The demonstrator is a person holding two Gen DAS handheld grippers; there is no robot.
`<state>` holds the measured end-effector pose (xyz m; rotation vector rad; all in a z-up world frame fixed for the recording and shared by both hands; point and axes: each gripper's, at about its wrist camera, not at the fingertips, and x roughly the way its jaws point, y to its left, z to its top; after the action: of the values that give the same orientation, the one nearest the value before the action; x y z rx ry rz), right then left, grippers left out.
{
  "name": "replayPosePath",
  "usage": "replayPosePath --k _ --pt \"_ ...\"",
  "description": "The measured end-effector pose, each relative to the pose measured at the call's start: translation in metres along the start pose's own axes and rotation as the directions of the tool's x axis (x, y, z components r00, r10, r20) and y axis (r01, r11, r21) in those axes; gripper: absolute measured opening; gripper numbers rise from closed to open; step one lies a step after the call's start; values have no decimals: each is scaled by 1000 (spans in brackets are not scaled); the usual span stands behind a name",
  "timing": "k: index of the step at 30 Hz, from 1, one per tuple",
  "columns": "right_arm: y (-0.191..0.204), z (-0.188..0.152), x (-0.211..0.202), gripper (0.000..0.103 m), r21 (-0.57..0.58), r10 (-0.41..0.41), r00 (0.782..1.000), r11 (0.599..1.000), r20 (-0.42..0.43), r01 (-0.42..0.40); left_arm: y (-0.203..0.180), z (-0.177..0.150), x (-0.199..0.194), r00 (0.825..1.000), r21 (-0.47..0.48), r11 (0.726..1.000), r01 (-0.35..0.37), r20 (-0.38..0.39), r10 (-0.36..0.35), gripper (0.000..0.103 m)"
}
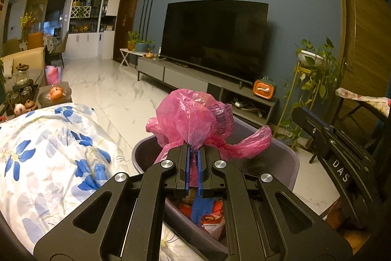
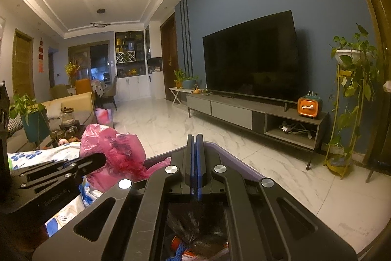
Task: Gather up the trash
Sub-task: 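Open both tools over the grey bin to drop both bags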
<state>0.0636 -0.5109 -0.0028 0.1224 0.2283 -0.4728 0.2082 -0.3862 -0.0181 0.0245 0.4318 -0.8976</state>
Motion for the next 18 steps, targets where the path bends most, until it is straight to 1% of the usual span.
replayPosePath --k 1,2,3,4,7,8,9,10,11,12,13,14,15,18 --pt "-1 0 -1 15 6 -2 1000 1000 1 2 -1 -1 1 1000 2 1000 7 -5 -7 4" --pt "-2 0 -2 20 11 -7 1000 1000 5 7 -2 -2 3 1000 3 1000 13 -9 -13 4" --pt "-3 0 -3 29 16 -9 1000 1000 9 9 -3 -3 4 1000 6 1000 17 -12 -17 4" --pt "-5 0 -5 34 23 -12 1000 1000 16 11 -4 -4 5 1000 11 1000 20 -18 -20 5" --pt "-9 -1 -10 38 40 -18 1000 999 25 17 -7 -5 8 999 17 999 29 -31 -29 12" --pt "-10 -1 -12 39 44 -19 999 999 26 18 -8 -7 9 999 18 999 31 -36 -30 20" --pt "-11 -2 -13 41 48 -20 999 999 26 18 -8 -7 9 999 18 999 30 -35 -30 35" --pt "-12 -3 -15 43 50 -21 999 999 28 20 -9 -9 8 999 17 999 28 -31 -27 44" --pt "-13 -4 -17 44 50 -24 999 998 28 22 -9 -9 7 999 14 1000 24 -23 -23 60" --pt "-13 -5 -18 44 50 -26 999 998 26 24 -8 -10 5 1000 7 1000 22 -14 -22 66" --pt "-14 -5 -18 45 50 -27 999 998 25 26 -8 -10 3 1000 -2 1000 25 -8 -25 67" --pt "-14 -5 -19 46 51 -29 999 998 24 28 -7 -10 2 1000 -7 1000 20 -7 -20 70" --pt "-15 -6 -20 46 53 -31 999 998 22 30 -5 -11 0 1000 -8 1000 9 -6 -10 74" --pt "-15 -6 -24 47 52 -32 999 998 21 31 2 -14 -11 999 -12 999 -33 5 33 80"
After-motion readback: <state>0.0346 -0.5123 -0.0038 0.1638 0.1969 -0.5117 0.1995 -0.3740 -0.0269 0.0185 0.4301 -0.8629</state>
